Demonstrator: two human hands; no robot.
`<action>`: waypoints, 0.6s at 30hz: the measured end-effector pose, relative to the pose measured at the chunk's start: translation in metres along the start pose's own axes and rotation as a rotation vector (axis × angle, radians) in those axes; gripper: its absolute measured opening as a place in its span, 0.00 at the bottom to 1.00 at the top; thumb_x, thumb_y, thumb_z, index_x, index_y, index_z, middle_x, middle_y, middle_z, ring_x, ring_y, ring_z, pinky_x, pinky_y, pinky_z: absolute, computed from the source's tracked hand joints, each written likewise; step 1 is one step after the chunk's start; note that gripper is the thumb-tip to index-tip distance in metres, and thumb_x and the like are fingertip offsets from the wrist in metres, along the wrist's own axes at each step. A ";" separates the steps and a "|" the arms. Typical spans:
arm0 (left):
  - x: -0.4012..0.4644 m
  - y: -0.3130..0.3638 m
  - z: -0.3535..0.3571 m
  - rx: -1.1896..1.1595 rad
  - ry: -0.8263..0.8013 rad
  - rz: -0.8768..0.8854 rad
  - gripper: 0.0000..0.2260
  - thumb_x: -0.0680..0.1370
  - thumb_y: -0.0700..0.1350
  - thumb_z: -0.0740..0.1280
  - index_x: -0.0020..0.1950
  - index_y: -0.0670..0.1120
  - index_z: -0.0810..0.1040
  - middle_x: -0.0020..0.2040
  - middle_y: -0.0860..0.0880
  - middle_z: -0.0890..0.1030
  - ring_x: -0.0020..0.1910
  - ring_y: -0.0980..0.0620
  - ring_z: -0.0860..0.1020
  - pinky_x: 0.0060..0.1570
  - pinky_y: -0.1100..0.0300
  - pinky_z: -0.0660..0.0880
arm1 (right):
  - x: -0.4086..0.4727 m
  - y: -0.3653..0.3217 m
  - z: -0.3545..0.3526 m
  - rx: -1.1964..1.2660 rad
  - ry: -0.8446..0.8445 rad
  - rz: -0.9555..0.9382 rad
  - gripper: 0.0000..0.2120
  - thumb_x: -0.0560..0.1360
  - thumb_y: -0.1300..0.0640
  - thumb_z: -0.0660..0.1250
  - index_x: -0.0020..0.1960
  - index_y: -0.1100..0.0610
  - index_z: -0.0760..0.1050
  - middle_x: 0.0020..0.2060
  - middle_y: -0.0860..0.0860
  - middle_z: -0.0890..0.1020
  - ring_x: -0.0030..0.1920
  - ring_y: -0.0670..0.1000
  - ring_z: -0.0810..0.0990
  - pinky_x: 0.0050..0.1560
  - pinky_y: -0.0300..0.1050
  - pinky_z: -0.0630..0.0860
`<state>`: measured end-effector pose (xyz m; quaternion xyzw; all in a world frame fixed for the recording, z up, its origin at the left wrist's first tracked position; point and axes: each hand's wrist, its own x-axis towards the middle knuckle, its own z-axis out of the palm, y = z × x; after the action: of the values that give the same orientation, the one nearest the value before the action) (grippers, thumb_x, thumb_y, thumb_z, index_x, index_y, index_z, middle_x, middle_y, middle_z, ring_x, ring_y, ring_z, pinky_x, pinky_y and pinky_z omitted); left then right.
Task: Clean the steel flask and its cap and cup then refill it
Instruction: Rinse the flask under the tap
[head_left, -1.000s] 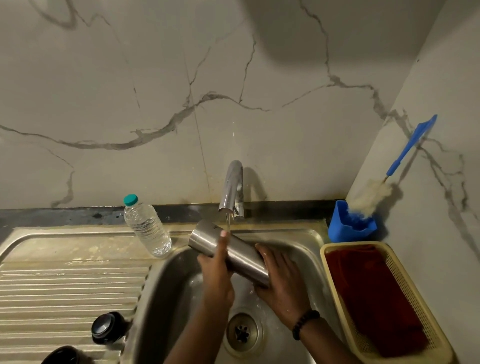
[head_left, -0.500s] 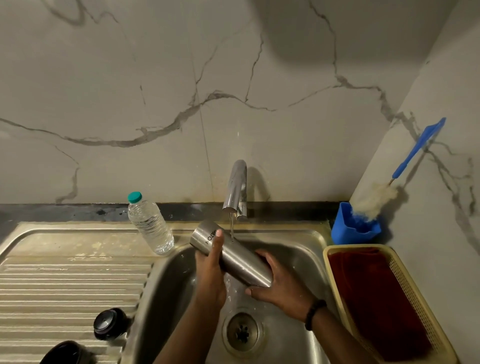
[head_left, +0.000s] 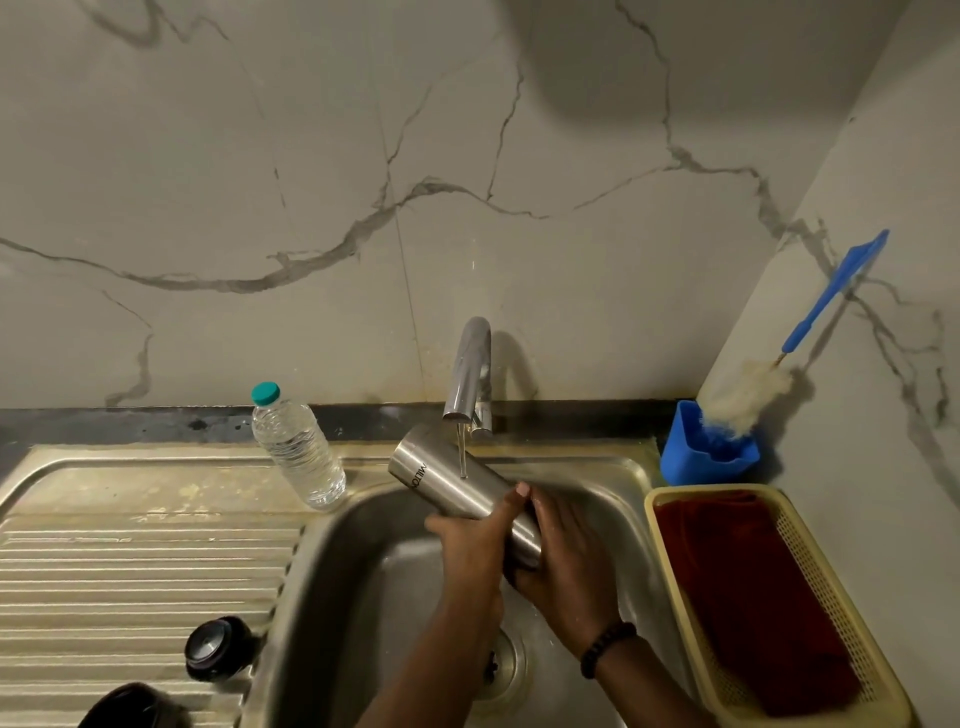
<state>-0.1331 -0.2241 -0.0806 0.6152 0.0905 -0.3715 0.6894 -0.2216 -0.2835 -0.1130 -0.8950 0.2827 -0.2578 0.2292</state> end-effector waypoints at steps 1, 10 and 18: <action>0.008 0.010 -0.003 -0.014 0.043 0.008 0.40 0.66 0.49 0.82 0.68 0.47 0.60 0.59 0.41 0.76 0.56 0.41 0.79 0.55 0.46 0.79 | -0.003 0.003 -0.001 -0.017 0.001 -0.010 0.37 0.63 0.45 0.77 0.68 0.45 0.65 0.60 0.44 0.78 0.59 0.44 0.76 0.56 0.42 0.78; 0.009 0.027 -0.012 -0.100 0.070 0.042 0.53 0.61 0.60 0.79 0.78 0.49 0.57 0.70 0.41 0.73 0.65 0.39 0.75 0.65 0.41 0.74 | 0.006 -0.015 0.004 -0.061 0.051 -0.059 0.41 0.59 0.48 0.82 0.67 0.48 0.67 0.59 0.46 0.79 0.57 0.47 0.79 0.54 0.42 0.78; 0.019 0.023 -0.030 -0.285 -0.010 0.063 0.35 0.72 0.48 0.76 0.75 0.45 0.63 0.63 0.40 0.78 0.59 0.40 0.79 0.65 0.38 0.74 | 0.001 -0.001 -0.001 0.067 -0.145 0.006 0.39 0.64 0.44 0.77 0.71 0.44 0.64 0.66 0.41 0.71 0.64 0.41 0.71 0.62 0.38 0.70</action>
<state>-0.0952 -0.2048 -0.0806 0.5115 0.1197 -0.3363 0.7816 -0.2211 -0.2833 -0.1118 -0.9023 0.2594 -0.2010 0.2797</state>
